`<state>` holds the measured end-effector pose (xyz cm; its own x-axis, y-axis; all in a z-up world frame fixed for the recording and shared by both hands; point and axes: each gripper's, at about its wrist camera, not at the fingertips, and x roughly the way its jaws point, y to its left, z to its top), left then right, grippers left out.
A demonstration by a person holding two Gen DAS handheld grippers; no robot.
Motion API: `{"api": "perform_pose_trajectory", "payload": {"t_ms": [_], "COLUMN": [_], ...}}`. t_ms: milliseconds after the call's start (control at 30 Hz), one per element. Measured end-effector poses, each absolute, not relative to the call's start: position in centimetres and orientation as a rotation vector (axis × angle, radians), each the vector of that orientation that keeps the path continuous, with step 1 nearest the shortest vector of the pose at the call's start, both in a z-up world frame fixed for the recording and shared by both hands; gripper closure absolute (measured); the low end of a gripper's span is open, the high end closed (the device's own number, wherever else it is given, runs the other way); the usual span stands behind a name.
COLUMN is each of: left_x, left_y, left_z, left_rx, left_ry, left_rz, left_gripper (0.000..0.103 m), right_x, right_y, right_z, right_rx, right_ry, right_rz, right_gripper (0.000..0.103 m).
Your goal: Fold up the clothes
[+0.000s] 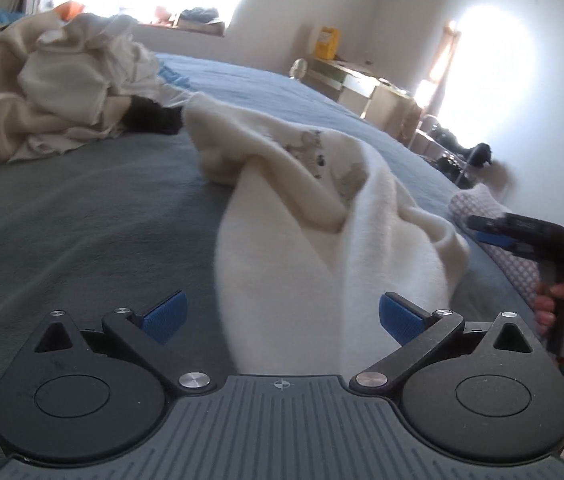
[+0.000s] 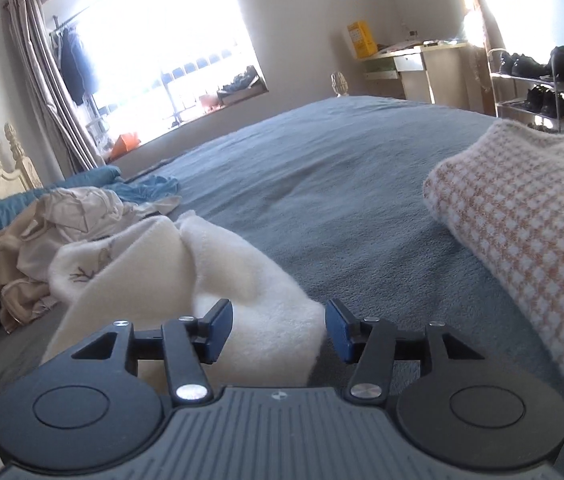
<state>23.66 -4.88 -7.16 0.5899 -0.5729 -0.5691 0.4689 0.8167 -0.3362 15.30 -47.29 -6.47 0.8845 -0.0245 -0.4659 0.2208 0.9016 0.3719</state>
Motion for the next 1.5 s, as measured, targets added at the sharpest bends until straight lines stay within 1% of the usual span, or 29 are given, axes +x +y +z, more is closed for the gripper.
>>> {"api": "perform_pose_trajectory", "payload": {"t_ms": [33, 67, 100, 133, 167, 200, 233, 333, 400, 467, 567, 633, 767, 867, 900, 933, 967, 1000, 1100, 1300, 1333, 1400, 1500], "left_x": [24.2, 24.6, 24.9, 25.2, 25.4, 25.3, 25.1, 23.7, 22.5, 21.3, 19.5, 18.3, 16.5, 16.2, 16.1, 16.1, 16.0, 16.1, 16.4, 17.3, 17.5, 18.0, 18.7], "left_y": [-4.4, -4.0, -3.8, -3.8, -3.9, -4.1, -4.4, -5.5, -6.0, -6.3, -6.5, -6.5, -6.1, -5.7, -5.6, -5.5, -5.3, -5.1, -4.6, -4.9, -5.2, -6.0, -7.2], "left_z": [-7.6, -8.1, -8.6, -9.2, -9.7, -10.2, -10.5, -10.7, -10.6, -10.6, -10.8, -11.0, -11.5, -11.7, -11.8, -11.8, -11.8, -11.7, -11.5, -11.5, -11.6, -11.7, -11.9], "left_rx": [-0.187, -0.21, -0.221, -0.224, -0.229, -0.229, -0.22, -0.163, -0.125, -0.078, -0.02, 0.006, 0.009, -0.032, -0.044, -0.055, -0.065, -0.078, -0.121, -0.192, -0.202, -0.211, -0.202], "left_ry": [0.746, 0.771, 0.799, 0.824, 0.84, 0.849, 0.848, 0.803, 0.782, 0.758, 0.724, 0.705, 0.682, 0.689, 0.691, 0.693, 0.695, 0.7, 0.721, 0.758, 0.762, 0.773, 0.783], "left_rz": [-0.589, -0.569, -0.548, -0.529, -0.518, -0.513, -0.511, -0.518, -0.543, -0.559, -0.58, -0.595, -0.606, -0.607, -0.607, -0.608, -0.611, -0.618, -0.631, -0.643, -0.648, -0.65, -0.619], "left_gripper": [0.0, 0.002, 0.003, 0.007, 0.012, 0.014, 0.019, 0.022, 0.028, 0.037, 0.041, 0.043, 0.043, 0.043, 0.043, 0.043, 0.043, 0.043, 0.041, 0.039, 0.039, 0.042, 0.048], "right_x": [14.1, 12.9, 11.9, 10.9, 10.1, 9.3, 8.9, 7.7, 7.3, 7.1, 7.8, 8.9, 11.4, 12.7, 13.1, 13.5, 13.5, 13.3, 12.2, 6.4, 5.7, 4.4, 3.5], "right_y": [-46.8, -46.2, -45.3, -44.4, -43.3, -42.2, -41.1, -38.1, -36.5, -35.2, -33.7, -33.0, -31.4, -30.1, -29.6, -29.3, -29.3, -29.8, -31.7, -38.7, -39.8, -42.0, -44.4], "right_z": [-6.2, -5.9, -5.8, -5.8, -6.0, -6.2, -6.7, -8.2, -9.2, -10.1, -10.7, -10.7, -10.9, -12.0, -12.4, -12.7, -13.0, -13.1, -13.0, -8.5, -8.3, -8.0, -9.7], "right_rx": [0.462, 0.496, 0.53, 0.564, 0.6, 0.636, 0.677, 0.808, 0.902, 0.994, 1.031, 1.023, 0.972, 0.936, 0.924, 0.913, 0.924, 0.964, 1.057, 0.984, 0.977, 0.966, 1.015], "right_ry": [0.455, 0.444, 0.439, 0.434, 0.439, 0.445, 0.458, 0.493, 0.508, 0.52, 0.546, 0.552, 0.588, 0.613, 0.621, 0.628, 0.615, 0.591, 0.499, 0.199, 0.179, 0.14, 0.165], "right_rz": [-0.103, -0.062, -0.018, 0.027, 0.068, 0.109, 0.141, 0.242, 0.319, 0.399, 0.432, 0.426, 0.405, 0.378, 0.368, 0.359, 0.35, 0.362, 0.39, 0.266, 0.238, 0.183, 0.135], "right_gripper": [0.037, 0.032, 0.025, 0.018, 0.016, 0.011, 0.006, 0.006, 0.006, 0.006, 0.008, 0.015, 0.018, 0.027, 0.036, 0.054, 0.069, 0.09, 0.092, 0.092, 0.092, 0.092, 0.092]}}
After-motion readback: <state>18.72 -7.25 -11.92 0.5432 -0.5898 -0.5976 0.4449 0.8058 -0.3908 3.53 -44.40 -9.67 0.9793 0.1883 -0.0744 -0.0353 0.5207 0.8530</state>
